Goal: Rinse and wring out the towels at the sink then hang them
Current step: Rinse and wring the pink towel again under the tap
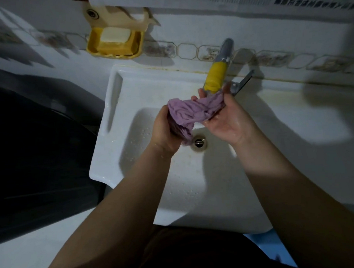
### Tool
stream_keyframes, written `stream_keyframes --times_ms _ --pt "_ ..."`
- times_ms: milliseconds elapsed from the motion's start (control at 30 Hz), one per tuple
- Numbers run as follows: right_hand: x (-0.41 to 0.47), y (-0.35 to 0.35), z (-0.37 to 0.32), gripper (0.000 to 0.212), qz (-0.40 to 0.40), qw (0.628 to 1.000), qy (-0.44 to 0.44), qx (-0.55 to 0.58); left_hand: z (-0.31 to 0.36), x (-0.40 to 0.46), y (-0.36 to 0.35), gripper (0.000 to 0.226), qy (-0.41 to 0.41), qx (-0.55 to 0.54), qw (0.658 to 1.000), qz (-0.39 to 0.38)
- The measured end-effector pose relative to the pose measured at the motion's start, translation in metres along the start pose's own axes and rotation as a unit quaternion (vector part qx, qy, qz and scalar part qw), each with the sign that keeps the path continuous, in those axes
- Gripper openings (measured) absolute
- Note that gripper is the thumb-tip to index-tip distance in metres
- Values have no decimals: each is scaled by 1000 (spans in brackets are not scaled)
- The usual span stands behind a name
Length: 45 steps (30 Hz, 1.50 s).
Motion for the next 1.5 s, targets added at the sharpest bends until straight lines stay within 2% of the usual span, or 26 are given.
stream_keyframes --times_ms 167,300,400,467,567,633,700,733,767,800,833,867,900,933,967,1000,1033,1067,1100,1133,1167,1200,1233,1367,1433,1500 --pt "-5 -16 -7 51 -33 998 28 38 -5 -4 5 42 17 -11 1000 -7" --pt "3 -15 -20 38 -27 994 52 88 -10 -8 6 59 41 40 998 -23" --pt "10 4 -39 54 7 988 97 119 -15 -14 -1 71 75 56 994 -57" --pt "12 17 -47 48 30 994 97 34 -12 -18 -8 71 91 19 993 -71" --pt "3 38 -19 41 86 975 12 -204 -12 -23 -27 40 109 -26 988 -101" --pt "-6 31 8 53 51 954 -11 -294 -18 -23 -39 27 102 -20 988 -114" --pt "-14 16 24 83 7 929 5 -371 -18 -28 -46 29 79 23 992 -96" --pt "-19 14 26 85 9 904 14 -428 -15 -30 -48 30 64 53 993 -88" --pt "-23 14 22 73 22 862 21 -506 -8 -30 -45 33 48 98 991 -73" --pt "-26 13 16 52 34 805 31 -592 1 -32 -41 40 39 162 984 -57" --pt "-29 11 8 31 38 740 47 -669 12 -32 -34 46 28 249 967 -40" --pt "-31 7 3 14 34 693 65 -718 24 -34 -29 49 14 353 935 -26" --pt "-34 3 -2 8 25 670 84 -737 40 -34 -22 53 -9 471 882 -2" --pt "-34 0 -5 8 11 672 98 -734 57 -32 -14 57 -35 596 801 38" --pt "-35 -3 -6 7 -9 690 100 -717 75 -30 -7 60 -66 707 698 93" --pt "-32 -4 -5 10 -27 703 92 -705 94 -32 -7 60 -114 770 609 150" --pt "-32 -8 -3 18 -46 710 84 -697 105 -35 -16 55 -179 771 587 171" --pt "-29 -10 -2 29 -58 714 76 -694 104 -38 -30 46 -221 738 624 134" --pt "-30 -15 -2 40 -67 718 73 -689 94 -40 -47 38 -238 684 688 49" --pt "-29 -21 -4 50 -77 719 80 -686 78 -43 -67 33 -217 629 745 -49" --pt "-28 -25 -6 54 -85 719 87 -684 58 -46 -81 28 -169 604 767 -137" --pt "-27 -27 -9 54 -92 718 94 -683 40 -50 -90 27 -127 606 759 -200" --pt "-29 -28 -10 52 -98 718 91 -684 30 -48 -90 32 -103 625 741 -223" --pt "-39 -26 -7 57 -130 692 96 -703 26 -39 -88 64 -105 704 664 -227" --pt "-41 -25 -2 65 -130 683 112 -710 22 -44 -97 63 -105 716 638 -265" --pt "-43 -23 1 64 -122 687 135 -704 20 -50 -103 58 -88 734 611 -285"
Point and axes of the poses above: each hand's wrist, its own x-axis towards the middle knuckle, its own y-axis out of the back of the hand, z = x × y, the point moved 10 cm from there along x, towards the middle knuckle, and after that the axes turned 5 degrees about x, right-handed, at the moved point
